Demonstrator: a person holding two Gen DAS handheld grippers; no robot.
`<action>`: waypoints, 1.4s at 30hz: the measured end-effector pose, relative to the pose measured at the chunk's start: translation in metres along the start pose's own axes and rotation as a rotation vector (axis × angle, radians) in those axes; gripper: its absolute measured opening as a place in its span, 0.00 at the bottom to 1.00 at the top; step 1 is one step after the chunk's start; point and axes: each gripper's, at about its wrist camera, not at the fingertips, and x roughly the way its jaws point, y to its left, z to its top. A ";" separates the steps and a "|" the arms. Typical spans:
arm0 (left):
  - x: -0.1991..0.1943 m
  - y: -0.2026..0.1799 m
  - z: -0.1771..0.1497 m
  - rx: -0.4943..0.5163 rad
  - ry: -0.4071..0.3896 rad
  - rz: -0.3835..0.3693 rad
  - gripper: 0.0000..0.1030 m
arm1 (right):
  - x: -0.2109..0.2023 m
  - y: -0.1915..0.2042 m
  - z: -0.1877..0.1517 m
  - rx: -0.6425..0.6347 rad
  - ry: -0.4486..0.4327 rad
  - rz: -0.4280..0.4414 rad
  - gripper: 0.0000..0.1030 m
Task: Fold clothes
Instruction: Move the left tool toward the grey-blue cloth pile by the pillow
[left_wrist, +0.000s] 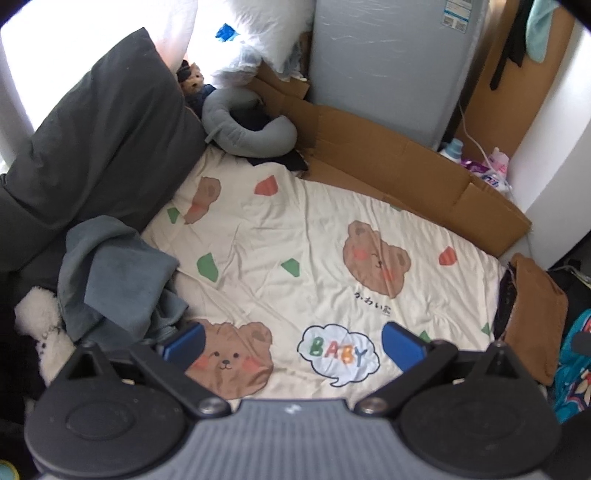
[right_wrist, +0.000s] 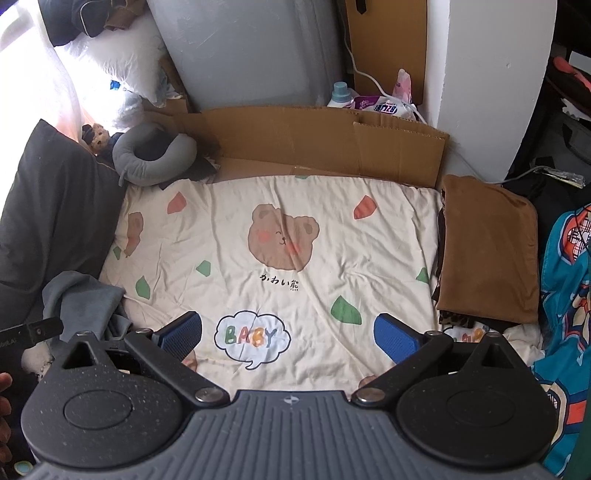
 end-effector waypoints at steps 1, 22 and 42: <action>0.000 0.003 0.000 -0.008 0.000 0.000 1.00 | 0.001 0.000 0.000 0.000 0.002 -0.004 0.99; 0.004 0.038 0.006 0.024 -0.031 0.054 1.00 | 0.012 0.023 0.010 -0.064 -0.148 0.007 0.99; 0.042 0.087 0.008 -0.008 0.011 0.123 0.94 | 0.069 0.046 0.032 -0.123 -0.066 0.021 0.99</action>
